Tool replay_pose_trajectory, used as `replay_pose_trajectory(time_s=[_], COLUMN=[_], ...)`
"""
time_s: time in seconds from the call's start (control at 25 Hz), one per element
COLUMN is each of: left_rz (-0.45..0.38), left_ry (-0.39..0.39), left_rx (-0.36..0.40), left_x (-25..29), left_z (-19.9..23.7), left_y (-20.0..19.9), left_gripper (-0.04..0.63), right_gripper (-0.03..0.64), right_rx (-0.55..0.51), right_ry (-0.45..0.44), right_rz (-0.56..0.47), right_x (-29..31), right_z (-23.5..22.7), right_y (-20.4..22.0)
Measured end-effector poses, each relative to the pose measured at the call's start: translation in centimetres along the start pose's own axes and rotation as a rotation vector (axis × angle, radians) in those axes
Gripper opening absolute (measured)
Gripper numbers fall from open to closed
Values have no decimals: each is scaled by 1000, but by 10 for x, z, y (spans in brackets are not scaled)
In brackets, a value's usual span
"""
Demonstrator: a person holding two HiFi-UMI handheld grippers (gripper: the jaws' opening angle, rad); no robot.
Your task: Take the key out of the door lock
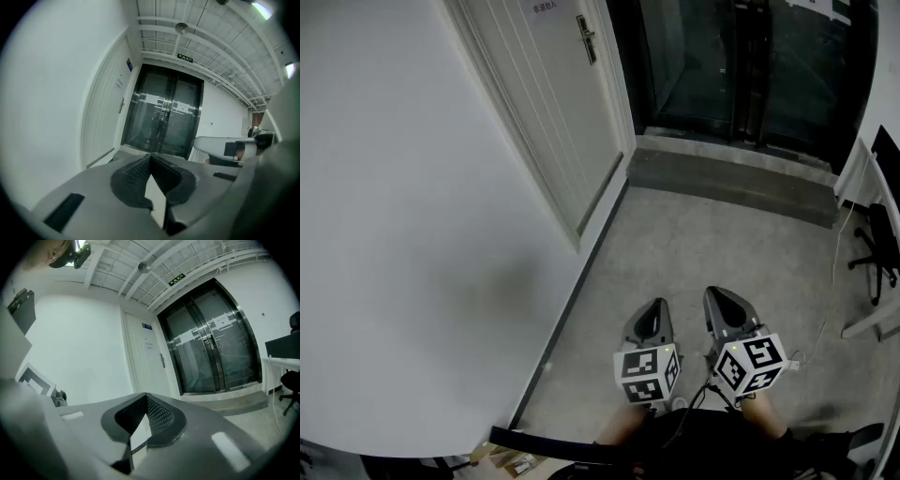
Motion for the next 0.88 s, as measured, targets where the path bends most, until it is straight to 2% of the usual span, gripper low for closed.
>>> replay_pose_trajectory(time_s=[0.56,0.88], left_rz=[16,26], left_ry=[-29,-6], left_rx=[1,-28], left_x=[7,5], left_z=[13,20], left_y=[-5,-5], left_gripper=[0,0], right_gripper=[0,2], right_rx=[16,36], right_ry=[0,11], right_rz=[0,-9], right_x=[15,18], right_z=[2,7], right_y=[1,4])
Point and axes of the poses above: the fingertips, and each gripper's own axes: x forward along the fingers, z to its left, y out of its underside, the point moved 10 cm from there along -x, backward along the fingers, and after that the axes turned 11 degrees about -x, right-handed, at the moved point
